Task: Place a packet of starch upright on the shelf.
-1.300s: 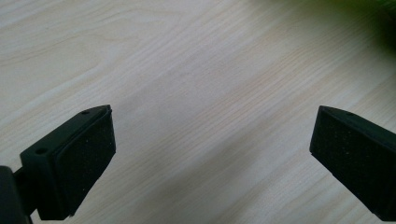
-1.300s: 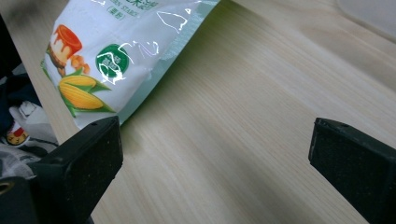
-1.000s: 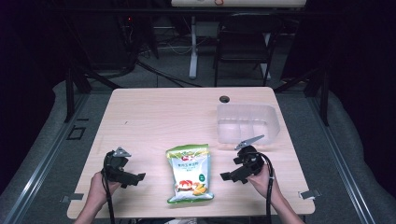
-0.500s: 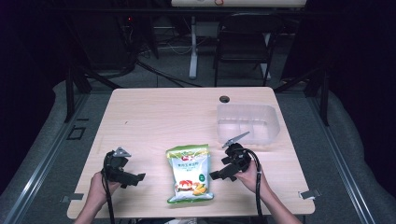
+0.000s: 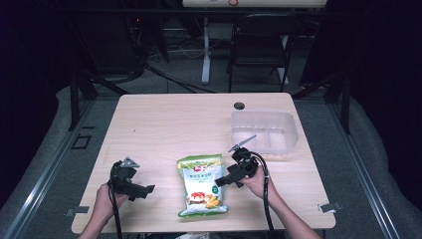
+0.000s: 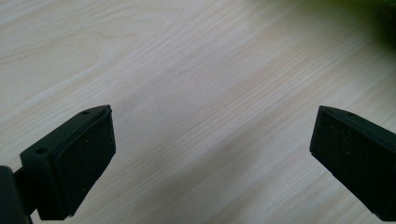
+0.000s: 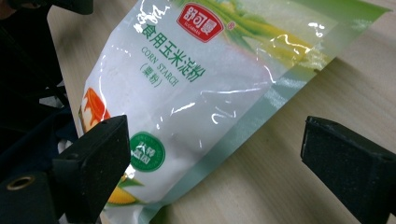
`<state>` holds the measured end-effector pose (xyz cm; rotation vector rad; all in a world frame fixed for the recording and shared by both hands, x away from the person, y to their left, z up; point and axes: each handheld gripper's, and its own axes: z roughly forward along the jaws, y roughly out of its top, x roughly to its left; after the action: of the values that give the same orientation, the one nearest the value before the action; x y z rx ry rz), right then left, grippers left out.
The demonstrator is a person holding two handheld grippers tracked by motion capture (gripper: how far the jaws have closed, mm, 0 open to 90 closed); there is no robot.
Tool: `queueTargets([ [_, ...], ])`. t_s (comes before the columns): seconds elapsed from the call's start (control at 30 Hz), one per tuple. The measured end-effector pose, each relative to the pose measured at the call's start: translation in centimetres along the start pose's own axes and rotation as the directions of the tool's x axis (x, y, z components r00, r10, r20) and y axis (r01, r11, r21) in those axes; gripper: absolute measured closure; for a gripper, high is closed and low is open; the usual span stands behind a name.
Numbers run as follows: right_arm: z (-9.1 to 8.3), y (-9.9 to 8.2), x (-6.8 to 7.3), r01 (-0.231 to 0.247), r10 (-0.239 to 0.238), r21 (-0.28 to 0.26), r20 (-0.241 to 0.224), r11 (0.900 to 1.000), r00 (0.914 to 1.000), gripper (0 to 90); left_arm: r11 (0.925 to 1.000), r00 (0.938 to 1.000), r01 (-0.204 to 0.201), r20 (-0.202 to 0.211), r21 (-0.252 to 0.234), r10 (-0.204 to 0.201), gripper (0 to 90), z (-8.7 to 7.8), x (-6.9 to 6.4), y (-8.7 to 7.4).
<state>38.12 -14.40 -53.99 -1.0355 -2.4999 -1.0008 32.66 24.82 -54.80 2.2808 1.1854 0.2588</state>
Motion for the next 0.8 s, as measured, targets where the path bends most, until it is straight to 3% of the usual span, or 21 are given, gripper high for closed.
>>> queueTargets([
  [0.43,1.7,2.2,-0.7,-0.018,0.018,0.007,0.0,0.9998,0.9998,15.0,1.0,1.0,0.001,-0.006,0.008,-0.001,0.3,0.0,0.0,-0.1],
  [0.47,2.2,2.3,-0.8,-0.056,0.056,-0.02,0.002,0.9982,0.9984,18.5,1.0,1.0,0.001,-0.006,0.008,-0.001,0.3,0.0,0.0,-0.1],
  [0.5,2.2,2.4,-1.1,-0.04,0.04,-0.008,0.006,0.9992,0.9992,19.5,1.0,1.0,0.003,-0.007,0.008,-0.003,0.3,0.0,0.0,-0.1],
  [0.63,2.6,2.5,-1.0,-0.064,0.064,-0.019,0.02,0.9978,0.9977,23.1,0.9999,1.0,0.005,-0.009,0.009,-0.005,0.3,0.0,0.0,-0.1],
  [0.8,2.5,2.4,-1.1,-0.087,0.087,-0.044,-0.004,0.9952,0.9962,38.3,0.9999,0.9999,0.009,-0.01,0.011,-0.008,0.3,0.0,0.0,-0.1],
])
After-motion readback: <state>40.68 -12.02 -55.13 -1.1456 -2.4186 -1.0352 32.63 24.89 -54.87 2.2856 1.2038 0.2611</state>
